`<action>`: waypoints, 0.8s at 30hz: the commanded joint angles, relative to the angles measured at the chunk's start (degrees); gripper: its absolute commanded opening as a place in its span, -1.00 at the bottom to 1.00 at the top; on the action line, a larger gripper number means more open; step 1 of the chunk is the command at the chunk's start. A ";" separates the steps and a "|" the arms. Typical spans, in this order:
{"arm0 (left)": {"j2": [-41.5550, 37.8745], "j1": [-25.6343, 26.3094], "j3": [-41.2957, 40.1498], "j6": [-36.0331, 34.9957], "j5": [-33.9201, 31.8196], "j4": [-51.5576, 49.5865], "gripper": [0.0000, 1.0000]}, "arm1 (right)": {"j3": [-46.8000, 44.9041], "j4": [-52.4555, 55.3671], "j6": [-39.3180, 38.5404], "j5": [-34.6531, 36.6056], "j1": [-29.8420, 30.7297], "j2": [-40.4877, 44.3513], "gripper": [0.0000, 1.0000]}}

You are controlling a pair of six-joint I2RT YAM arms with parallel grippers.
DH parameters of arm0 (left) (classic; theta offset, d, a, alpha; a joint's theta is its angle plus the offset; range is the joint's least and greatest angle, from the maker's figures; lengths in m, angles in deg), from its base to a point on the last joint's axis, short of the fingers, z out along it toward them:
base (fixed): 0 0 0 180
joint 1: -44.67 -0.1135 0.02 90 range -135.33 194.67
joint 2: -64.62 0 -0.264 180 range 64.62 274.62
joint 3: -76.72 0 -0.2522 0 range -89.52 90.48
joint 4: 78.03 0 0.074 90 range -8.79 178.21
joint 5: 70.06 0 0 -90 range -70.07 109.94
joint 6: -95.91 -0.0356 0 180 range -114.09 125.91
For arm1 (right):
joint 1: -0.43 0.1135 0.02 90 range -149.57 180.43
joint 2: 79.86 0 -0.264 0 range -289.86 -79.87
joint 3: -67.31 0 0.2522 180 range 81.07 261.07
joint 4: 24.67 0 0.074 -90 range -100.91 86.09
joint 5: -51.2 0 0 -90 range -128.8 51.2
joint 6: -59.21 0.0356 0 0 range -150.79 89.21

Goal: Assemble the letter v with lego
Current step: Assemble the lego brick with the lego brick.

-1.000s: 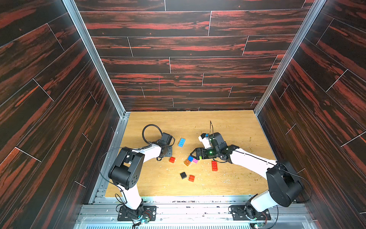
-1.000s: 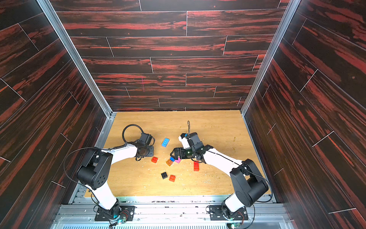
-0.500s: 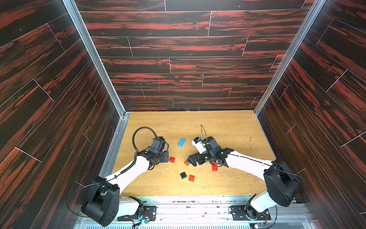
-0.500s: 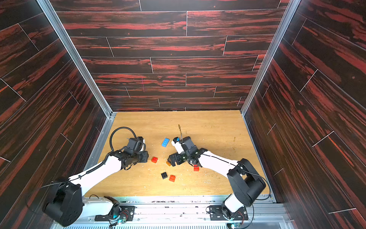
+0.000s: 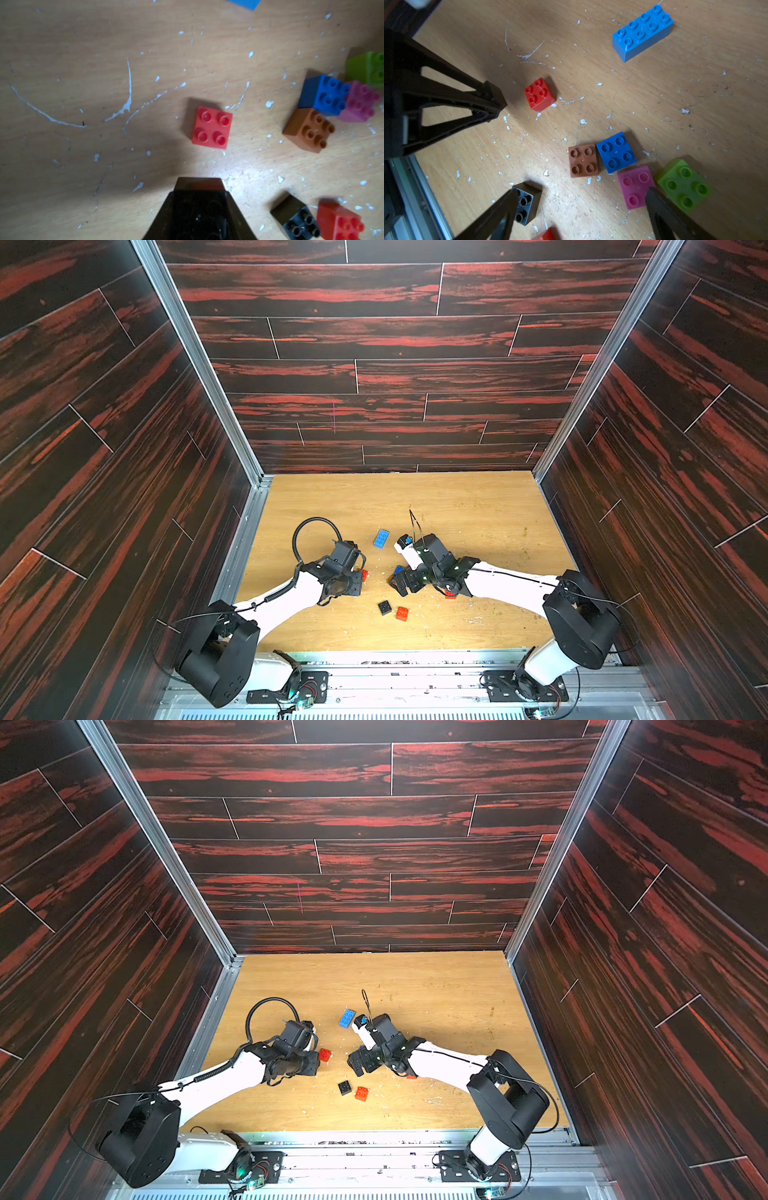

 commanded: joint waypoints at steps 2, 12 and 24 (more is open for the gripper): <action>-0.82 0.17 0.01 -1.54 -1.97 0.97 -0.63 | -0.45 0.03 0.02 0.18 0.83 0.36 0.97; 3.09 0.24 2.24 -4.75 -1.57 1.28 -0.62 | -1.53 -0.28 -0.78 1.70 2.07 -0.61 0.97; 8.08 0.23 6.12 -7.82 -2.57 0.72 -0.61 | -1.72 -0.14 -0.41 1.53 2.33 -1.21 0.97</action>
